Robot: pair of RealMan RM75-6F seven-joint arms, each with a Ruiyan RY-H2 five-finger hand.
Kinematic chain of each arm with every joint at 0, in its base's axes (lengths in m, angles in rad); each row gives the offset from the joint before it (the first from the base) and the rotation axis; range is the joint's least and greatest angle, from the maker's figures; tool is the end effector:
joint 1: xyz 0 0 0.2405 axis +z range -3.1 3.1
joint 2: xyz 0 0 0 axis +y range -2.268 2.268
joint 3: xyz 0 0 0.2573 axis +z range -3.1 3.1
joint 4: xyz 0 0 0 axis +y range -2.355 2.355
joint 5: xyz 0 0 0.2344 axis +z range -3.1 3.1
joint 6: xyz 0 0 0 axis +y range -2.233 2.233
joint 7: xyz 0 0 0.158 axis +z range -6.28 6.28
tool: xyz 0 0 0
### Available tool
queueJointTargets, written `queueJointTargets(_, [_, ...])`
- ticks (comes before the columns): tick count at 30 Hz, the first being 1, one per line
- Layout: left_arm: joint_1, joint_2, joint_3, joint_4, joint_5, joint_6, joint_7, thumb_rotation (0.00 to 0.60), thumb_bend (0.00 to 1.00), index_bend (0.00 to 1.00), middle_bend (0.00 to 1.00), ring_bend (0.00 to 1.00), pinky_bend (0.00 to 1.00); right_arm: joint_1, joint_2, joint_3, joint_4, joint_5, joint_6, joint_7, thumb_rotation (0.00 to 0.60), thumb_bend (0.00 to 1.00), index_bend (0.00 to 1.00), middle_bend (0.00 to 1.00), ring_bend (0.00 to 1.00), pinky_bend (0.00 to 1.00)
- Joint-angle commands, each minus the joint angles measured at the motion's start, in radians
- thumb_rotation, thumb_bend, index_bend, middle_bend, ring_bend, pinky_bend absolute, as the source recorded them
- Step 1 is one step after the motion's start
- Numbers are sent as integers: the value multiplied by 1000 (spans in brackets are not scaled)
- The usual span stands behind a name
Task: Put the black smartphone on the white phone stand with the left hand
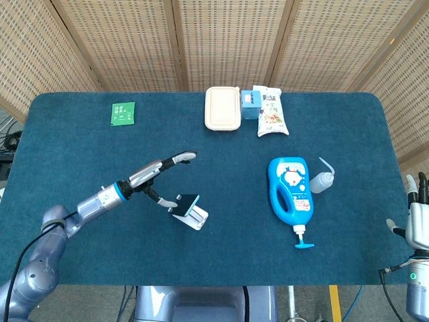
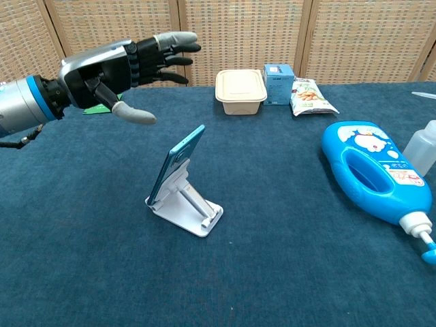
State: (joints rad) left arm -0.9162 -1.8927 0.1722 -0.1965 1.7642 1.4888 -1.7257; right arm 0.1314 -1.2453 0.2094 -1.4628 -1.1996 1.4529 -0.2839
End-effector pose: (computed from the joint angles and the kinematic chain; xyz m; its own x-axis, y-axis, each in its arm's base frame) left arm -0.1552 0.4304 -0.0138 -0.1018 0.6798 0.7263 0.6138 -0.5316 0.5836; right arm -0.3615 -0.2435 0.1510 0.6035 0.0694 0.7943 -0.7742 0.2894 0.5629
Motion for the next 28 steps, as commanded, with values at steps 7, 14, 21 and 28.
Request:
queueJointTargets(7, [-4, 279, -80, -315, -96, -100, 547, 600, 109, 0, 0, 0, 1, -15, 26, -29, -30, -61, 13, 53, 600, 105, 0, 0, 0, 0])
queueJointTargets(14, [120, 712, -122, -1097, -298, -206, 1192, 600, 106, 0, 0, 0, 0, -24, 47, -52, -62, -110, 22, 85, 600, 105, 0, 0, 0, 0])
queueJointTargets(21, [304, 861, -97, -1439, -444, -118, 1490, 600, 101, 0, 0, 0, 0, -33, 60, -69, -87, -155, 41, 99, 600, 105, 0, 0, 0, 0])
queueJointTargets(28, [500, 834, -42, -1482, -429, 31, 1575, 600, 97, 0, 0, 0, 0, -47, 82, -87, -113, -200, 64, 126, 600, 105, 0, 0, 0, 0])
